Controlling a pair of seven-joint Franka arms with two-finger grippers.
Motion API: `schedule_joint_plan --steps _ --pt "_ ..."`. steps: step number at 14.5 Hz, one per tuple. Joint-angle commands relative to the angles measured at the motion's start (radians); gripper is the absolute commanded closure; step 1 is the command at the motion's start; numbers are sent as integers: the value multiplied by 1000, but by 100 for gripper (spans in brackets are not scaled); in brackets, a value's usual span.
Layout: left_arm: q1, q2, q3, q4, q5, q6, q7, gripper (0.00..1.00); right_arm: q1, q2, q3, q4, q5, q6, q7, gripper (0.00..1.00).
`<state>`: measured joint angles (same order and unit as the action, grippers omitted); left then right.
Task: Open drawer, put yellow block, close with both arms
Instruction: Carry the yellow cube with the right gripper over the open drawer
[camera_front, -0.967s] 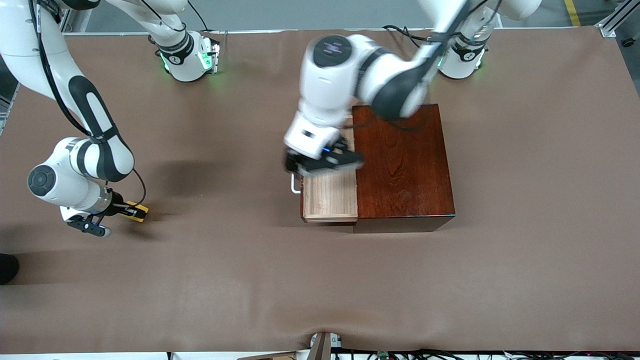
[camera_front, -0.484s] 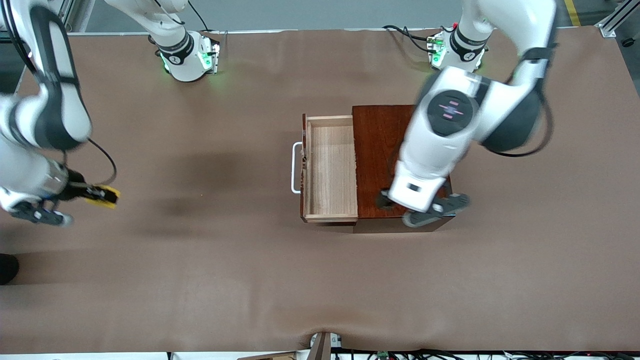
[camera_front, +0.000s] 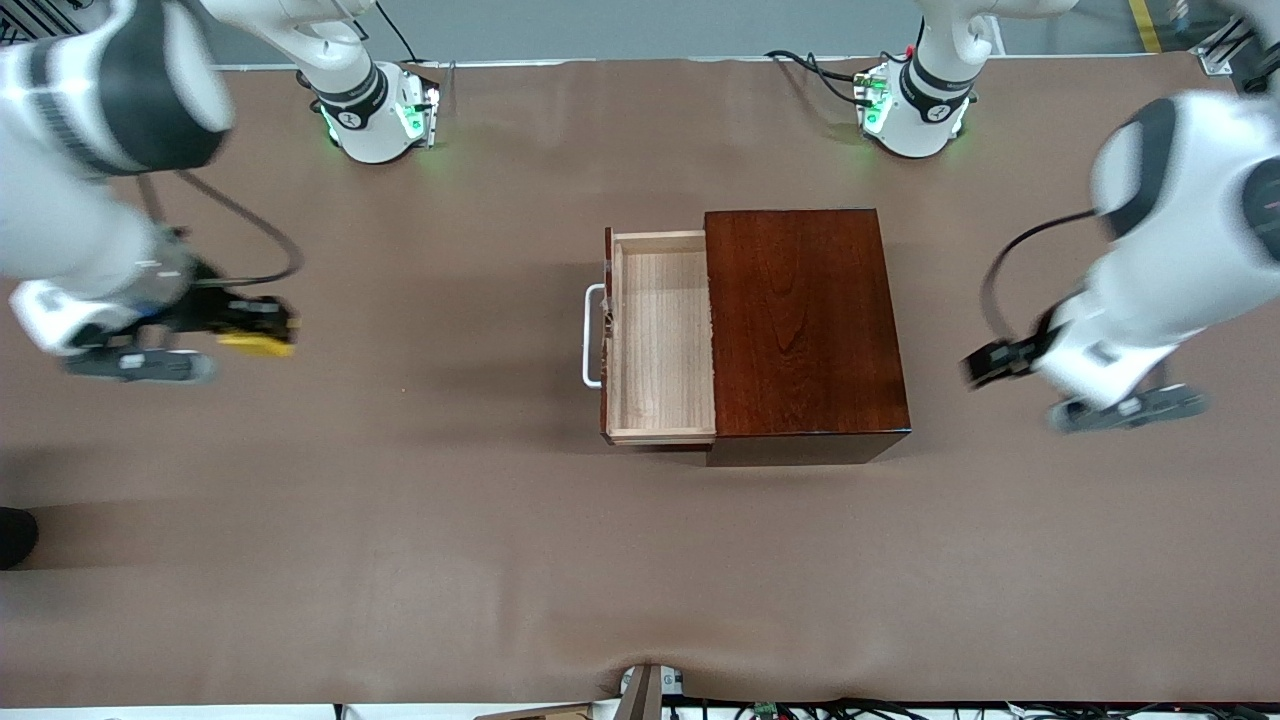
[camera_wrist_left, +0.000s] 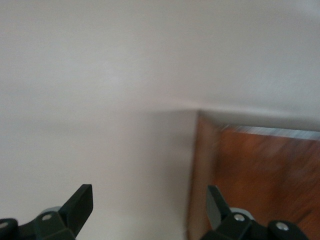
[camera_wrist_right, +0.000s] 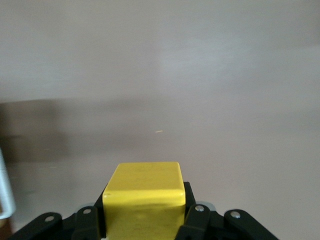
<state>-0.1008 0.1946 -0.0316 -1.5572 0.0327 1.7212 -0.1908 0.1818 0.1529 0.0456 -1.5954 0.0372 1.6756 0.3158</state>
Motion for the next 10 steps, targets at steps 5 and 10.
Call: schedule_joint_plan --steps 5,10 --pt "56 -207 -10 -87 -17 -206 126 0 427 140 -13 129 63 162 575 100" --pt "49 -205 -13 -69 -20 -206 122 0 541 356 -13 255 61 356 635 100"
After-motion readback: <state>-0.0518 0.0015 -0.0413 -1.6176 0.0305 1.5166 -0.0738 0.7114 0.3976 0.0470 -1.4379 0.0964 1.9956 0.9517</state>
